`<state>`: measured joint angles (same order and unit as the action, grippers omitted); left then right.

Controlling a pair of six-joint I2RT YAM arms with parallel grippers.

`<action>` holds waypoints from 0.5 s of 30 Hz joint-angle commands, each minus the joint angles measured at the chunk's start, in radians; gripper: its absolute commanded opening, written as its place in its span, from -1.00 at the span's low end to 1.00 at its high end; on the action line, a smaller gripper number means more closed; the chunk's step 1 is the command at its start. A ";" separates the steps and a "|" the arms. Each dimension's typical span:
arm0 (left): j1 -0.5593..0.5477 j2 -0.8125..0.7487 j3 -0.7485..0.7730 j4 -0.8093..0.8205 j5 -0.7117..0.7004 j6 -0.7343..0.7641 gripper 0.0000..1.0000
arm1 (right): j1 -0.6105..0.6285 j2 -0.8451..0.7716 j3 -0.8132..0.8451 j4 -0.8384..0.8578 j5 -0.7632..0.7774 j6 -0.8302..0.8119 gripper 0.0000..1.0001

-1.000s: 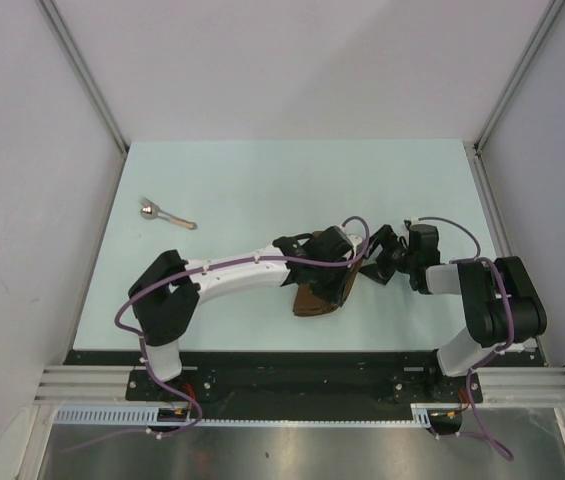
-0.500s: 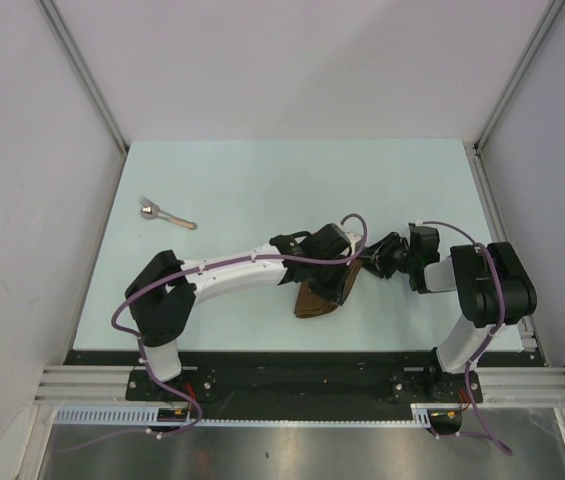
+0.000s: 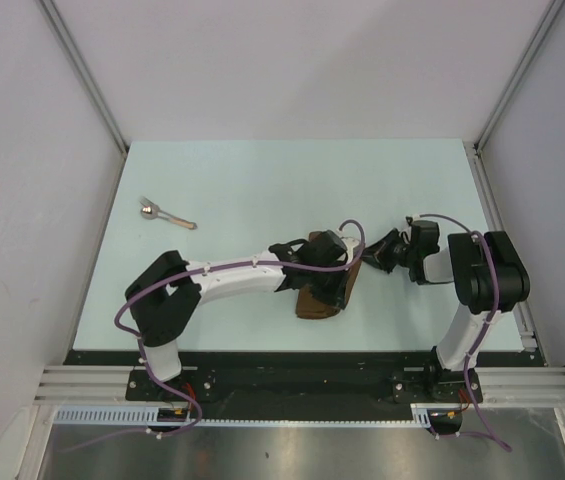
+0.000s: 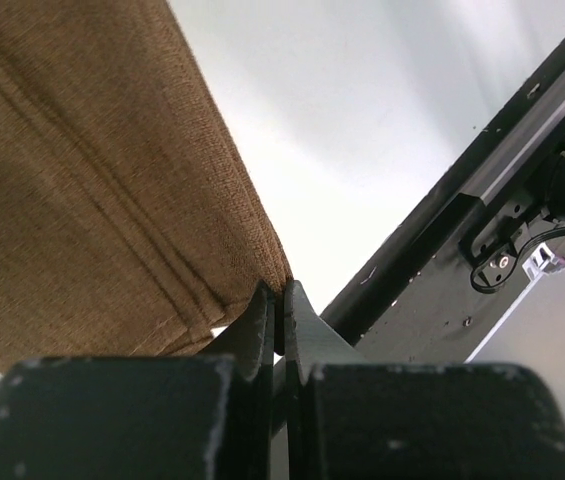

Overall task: Fold the napkin into a case and place the utensils inside
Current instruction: Pick up the 2/3-rectangle-folded napkin at the center of the board.

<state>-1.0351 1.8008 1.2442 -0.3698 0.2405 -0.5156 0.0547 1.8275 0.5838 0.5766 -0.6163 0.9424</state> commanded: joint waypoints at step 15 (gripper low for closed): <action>-0.037 0.008 0.000 -0.003 0.086 -0.012 -1.00 | -0.032 -0.028 0.076 -0.124 0.109 -0.131 -0.30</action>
<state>-1.0668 1.8198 1.2297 -0.3435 0.2588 -0.5159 0.0471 1.8206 0.6537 0.4980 -0.6037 0.8623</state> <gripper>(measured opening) 0.015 0.307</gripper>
